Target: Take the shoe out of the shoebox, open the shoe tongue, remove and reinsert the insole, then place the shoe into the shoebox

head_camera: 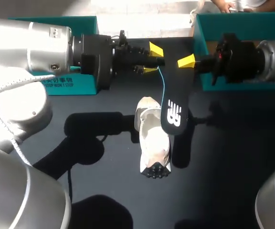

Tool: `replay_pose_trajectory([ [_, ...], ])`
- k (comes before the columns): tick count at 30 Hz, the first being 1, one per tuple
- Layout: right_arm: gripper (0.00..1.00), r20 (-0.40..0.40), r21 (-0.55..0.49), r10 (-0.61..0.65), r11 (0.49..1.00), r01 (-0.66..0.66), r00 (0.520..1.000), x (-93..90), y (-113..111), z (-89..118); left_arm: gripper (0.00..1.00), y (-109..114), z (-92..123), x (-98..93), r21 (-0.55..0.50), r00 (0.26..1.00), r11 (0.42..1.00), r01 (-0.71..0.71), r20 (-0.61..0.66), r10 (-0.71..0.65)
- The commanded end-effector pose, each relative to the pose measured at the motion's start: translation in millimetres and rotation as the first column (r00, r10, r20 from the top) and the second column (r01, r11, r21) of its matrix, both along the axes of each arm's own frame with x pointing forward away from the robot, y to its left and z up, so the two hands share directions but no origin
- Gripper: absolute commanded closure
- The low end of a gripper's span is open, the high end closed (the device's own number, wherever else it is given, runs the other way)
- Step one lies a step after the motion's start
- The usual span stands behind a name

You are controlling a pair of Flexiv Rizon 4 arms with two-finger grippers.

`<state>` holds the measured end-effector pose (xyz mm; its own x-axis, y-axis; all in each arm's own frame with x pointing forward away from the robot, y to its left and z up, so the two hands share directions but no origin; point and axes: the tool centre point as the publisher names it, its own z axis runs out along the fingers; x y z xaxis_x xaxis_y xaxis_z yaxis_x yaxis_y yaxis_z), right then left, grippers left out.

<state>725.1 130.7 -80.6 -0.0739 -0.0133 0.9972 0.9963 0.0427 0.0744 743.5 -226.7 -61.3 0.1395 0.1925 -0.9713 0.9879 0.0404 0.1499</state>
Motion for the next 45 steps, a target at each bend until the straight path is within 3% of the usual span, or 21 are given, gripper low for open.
replay_pose_trajectory([
  [1,1.0,-0.001,-0.002,0.0,1.0,0.0,1.0,-0.5,4,-1,0.66,-16,-2,3.7,-0.058,1.0,0.998,0.004,0.0,-0.004],
  [7,1.0,-0.003,-0.006,0.0,1.0,0.0,1.0,-0.4,3,-1,0.62,-21,-5,1.9,-0.06,1.0,0.998,0.006,-0.007,-0.006],
  [13,1.0,-0.004,-0.012,-0.002,1.0,0.002,1.0,-0.6,2,-1,0.65,-22,-12,4.0,-0.044,1.0,0.999,-0.005,-0.017,0.005],
  [16,1.0,-0.005,-0.013,-0.003,1.0,0.002,1.0,-0.7,1,0,0.69,-24,-16,3.7,-0.043,1.0,0.999,-0.015,-0.022,0.015],
  [18,1.0,-0.005,-0.014,-0.003,1.0,0.003,1.0,-1.0,1,0,0.8,-27,-18,2.9,-0.047,0.999,0.999,-0.024,-0.026,0.022],
  [21,1.0,-0.007,-0.015,-0.002,1.0,0.002,1.0,-1.9,3,0,0.86,-30,-21,1.5,-0.049,0.999,0.998,-0.027,-0.027,0.026],
  [32,1.0,-0.011,-0.015,0.002,1.0,-0.002,1.0,-3.5,5,-1,0.88,-31,-24,-1.0,-0.051,0.999,0.998,-0.031,-0.035,0.029],
  [35,1.0,-0.012,-0.015,0.004,1.0,-0.004,1.0,-4.4,7,-1,0.98,-32,-25,-1.4,-0.053,0.999,0.998,-0.028,-0.035,0.027],
  [39,1.0,-0.01,-0.011,0.003,1.0,-0.003,1.0,-6.1,8,-2,1.0,-32,-25,-2.2,-0.056,0.999,0.998,-0.02,-0.037,0.018],
  [41,0.3,-0.006,-0.01,0.0,1.0,0.0,1.0,-7.3,7,-2,1.0,-31,-25,-2.4,-0.056,0.999,0.998,-0.016,-0.044,0.013],
  [42,0.0,0.005,-0.015,-0.013,1.0,0.013,1.0,-7.9,5,-2,1.0,-30,-25,-2.5,-0.057,0.999,0.998,-0.015,-0.048,0.013],
  [45,0.0,0.018,-0.014,-0.021,1.0,0.021,1.0,-10.9,-2,-5,1.0,-24,-24,-3.4,-0.06,0.998,0.998,-0.015,-0.057,0.012],
])
